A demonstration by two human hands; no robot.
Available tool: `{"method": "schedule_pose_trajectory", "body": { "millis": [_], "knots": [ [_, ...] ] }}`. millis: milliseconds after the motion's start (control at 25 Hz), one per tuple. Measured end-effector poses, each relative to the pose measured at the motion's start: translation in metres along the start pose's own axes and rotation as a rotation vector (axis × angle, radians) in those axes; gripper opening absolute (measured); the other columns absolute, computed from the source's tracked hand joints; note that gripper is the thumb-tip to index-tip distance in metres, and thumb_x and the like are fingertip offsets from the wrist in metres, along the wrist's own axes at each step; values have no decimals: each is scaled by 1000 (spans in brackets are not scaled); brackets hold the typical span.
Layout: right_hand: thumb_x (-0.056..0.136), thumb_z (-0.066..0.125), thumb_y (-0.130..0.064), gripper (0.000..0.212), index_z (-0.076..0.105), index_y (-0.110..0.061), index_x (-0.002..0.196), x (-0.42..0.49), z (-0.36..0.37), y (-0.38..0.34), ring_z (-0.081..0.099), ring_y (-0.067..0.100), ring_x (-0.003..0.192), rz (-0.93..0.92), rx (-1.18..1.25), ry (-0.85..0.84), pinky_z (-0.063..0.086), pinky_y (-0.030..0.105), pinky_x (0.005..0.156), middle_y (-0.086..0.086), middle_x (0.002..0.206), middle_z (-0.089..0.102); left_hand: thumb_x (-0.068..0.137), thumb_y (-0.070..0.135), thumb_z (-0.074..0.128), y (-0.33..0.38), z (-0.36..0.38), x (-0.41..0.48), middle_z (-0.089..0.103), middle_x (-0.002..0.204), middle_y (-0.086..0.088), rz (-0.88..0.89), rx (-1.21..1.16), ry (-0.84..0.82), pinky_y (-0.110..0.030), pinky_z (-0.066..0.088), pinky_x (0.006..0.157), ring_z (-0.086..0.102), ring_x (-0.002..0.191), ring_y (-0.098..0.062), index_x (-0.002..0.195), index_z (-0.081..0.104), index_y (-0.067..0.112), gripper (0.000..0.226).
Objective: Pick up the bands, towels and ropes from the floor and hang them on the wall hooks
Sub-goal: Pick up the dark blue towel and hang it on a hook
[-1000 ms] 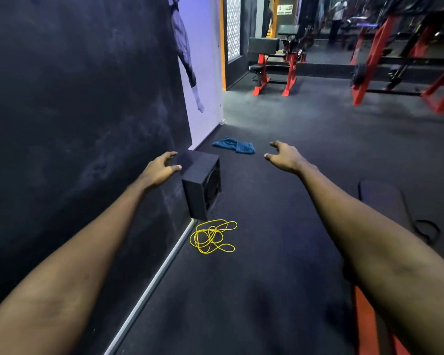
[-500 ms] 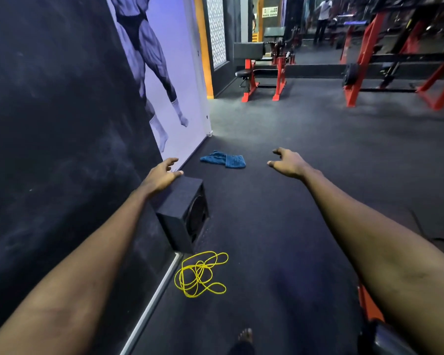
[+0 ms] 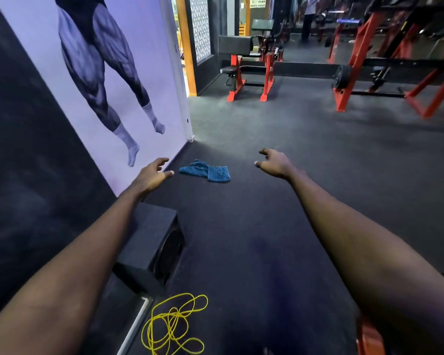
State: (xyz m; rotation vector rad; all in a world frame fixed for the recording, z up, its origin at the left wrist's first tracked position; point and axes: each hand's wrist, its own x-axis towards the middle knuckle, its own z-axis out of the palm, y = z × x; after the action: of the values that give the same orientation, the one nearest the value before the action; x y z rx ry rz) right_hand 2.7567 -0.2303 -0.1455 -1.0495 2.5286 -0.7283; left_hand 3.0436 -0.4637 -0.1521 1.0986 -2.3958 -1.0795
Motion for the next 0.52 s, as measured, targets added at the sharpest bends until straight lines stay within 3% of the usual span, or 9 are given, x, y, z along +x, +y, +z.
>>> {"method": "schedule_pose_trajectory", "body": {
  "millis": [240,520],
  "knots": [
    [94,62,-29,57,45,-10,145,210,-20,38,48,29,135,-56,-35,-44,38,33,108,13,147,50,90,27,64,4,47,174,48,148,0,-94,-14,23,-27,36,96,47,132,-18,142,46,23,55],
    [93,60,-25,55,46,-9,144,431,-27,32,47,29,135,-128,-90,-151,37,32,108,14,147,49,88,34,63,6,65,354,48,146,2,-217,-30,82,-28,35,94,48,130,-16,141,47,27,56]
  ]
}}
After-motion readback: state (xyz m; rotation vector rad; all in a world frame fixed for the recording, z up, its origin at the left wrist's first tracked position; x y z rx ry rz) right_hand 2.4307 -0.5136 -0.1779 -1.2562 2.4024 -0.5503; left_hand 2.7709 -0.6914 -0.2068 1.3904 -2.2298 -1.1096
